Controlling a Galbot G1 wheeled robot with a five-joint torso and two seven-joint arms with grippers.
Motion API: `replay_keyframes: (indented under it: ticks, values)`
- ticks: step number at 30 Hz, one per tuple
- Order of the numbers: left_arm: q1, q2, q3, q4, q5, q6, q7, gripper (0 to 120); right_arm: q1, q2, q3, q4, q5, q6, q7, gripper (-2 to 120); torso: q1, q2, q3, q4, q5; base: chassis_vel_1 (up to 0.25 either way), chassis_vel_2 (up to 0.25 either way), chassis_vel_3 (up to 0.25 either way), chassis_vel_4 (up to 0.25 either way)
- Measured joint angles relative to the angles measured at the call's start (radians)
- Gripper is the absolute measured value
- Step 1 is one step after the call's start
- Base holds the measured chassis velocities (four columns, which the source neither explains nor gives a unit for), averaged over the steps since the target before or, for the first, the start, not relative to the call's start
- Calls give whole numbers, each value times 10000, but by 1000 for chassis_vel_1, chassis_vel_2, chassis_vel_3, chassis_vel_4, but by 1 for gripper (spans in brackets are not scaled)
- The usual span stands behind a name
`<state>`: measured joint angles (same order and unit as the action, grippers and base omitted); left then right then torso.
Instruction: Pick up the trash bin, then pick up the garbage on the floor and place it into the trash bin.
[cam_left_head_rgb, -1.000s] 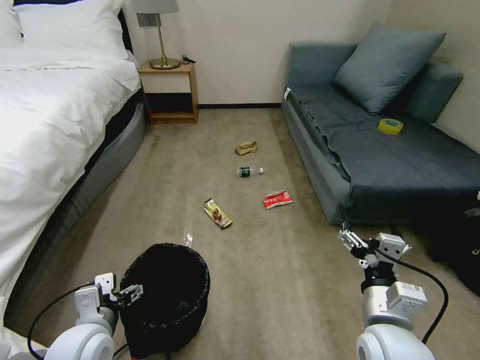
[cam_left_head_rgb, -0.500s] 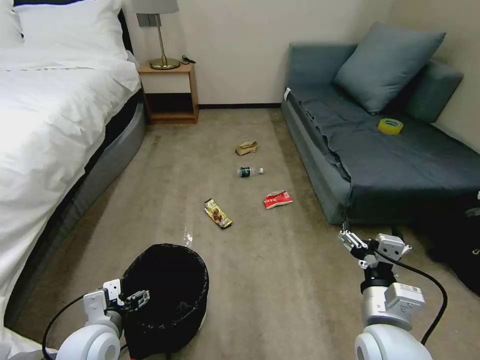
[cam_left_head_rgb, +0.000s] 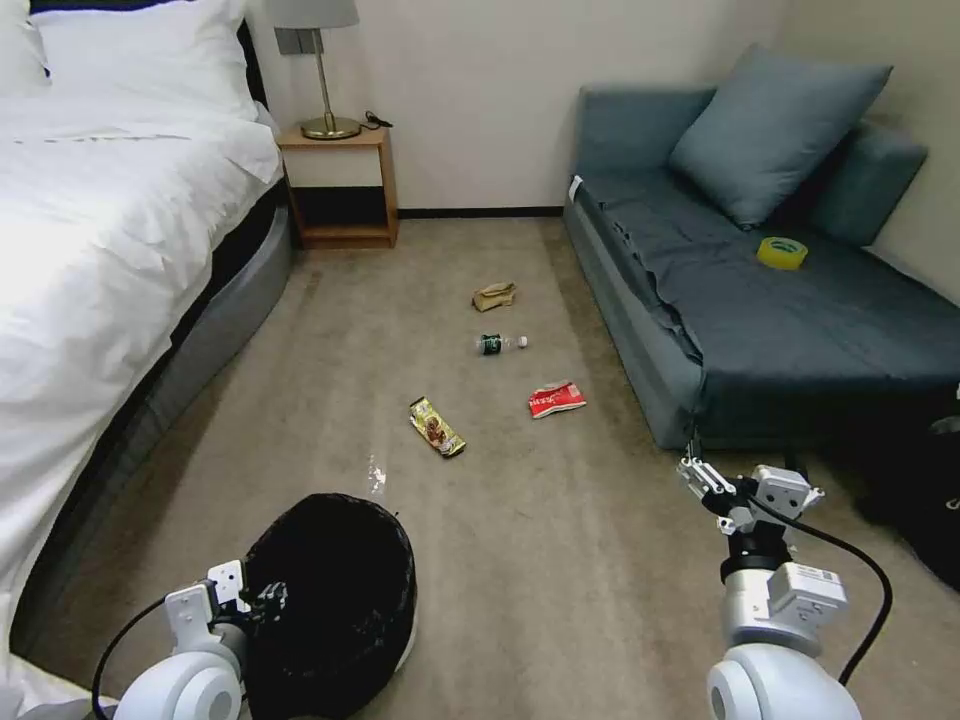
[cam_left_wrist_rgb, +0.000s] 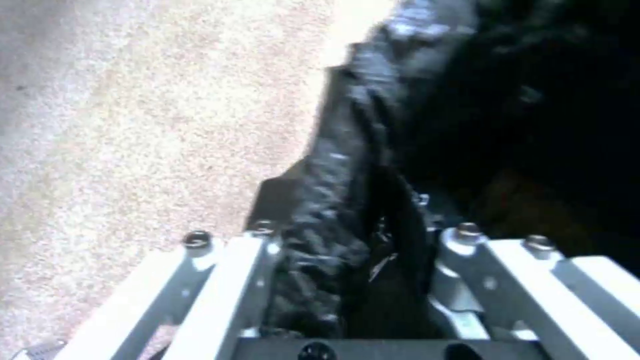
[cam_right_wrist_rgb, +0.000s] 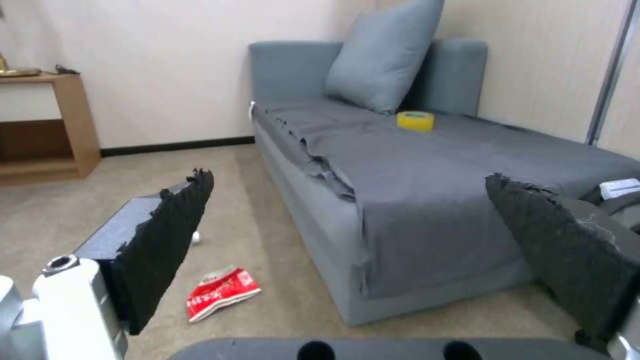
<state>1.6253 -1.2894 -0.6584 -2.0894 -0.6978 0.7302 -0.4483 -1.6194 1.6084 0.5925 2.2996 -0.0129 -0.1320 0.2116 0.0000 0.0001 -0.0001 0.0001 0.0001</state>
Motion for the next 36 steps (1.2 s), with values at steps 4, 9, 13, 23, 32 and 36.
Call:
replay_keyframes:
  ticks: [4, 9, 13, 23, 32, 36]
  values:
    - [-12, -89, -96, -67, -192, 17, -16, 14, 0, -17, 25, -8, 29, 51, 45, 100, 0, 0, 1, -1, -4, 0, 0, 0, 0]
    - [-41, -173, -261, -207, -328, 110, 8, 3, -4, -68, 44, -8, 99, 94, 106, 100, 0, -1, 2, -2, -13, 0, 0, 0, 0]
    - [-64, -296, -590, -583, -222, 127, -15, 3, -1, -148, 41, 42, 366, 103, 210, 100, 0, -3, 3, -3, -7, 0, 0, 0, 0]
    - [-30, -557, -1655, -2059, 1359, 102, 261, 2, -23, -435, 14, 125, 863, 699, 363, 100, 0, -3, 2, -1, -2, 0, 0, 0, 0]
    - [126, -895, -1960, -2512, 1778, 82, 419, 2, -33, -674, -12, -23, 1220, 1417, -1, 100, 0, -2, 2, -1, -1, 0, 0, 0, 0]
    - [153, -1006, -1922, -2443, 1776, 71, 421, 2, -29, -686, -110, -192, 1235, 1798, -401, 100, 0, -2, 2, -1, -1, 0, 0, 0, 0]
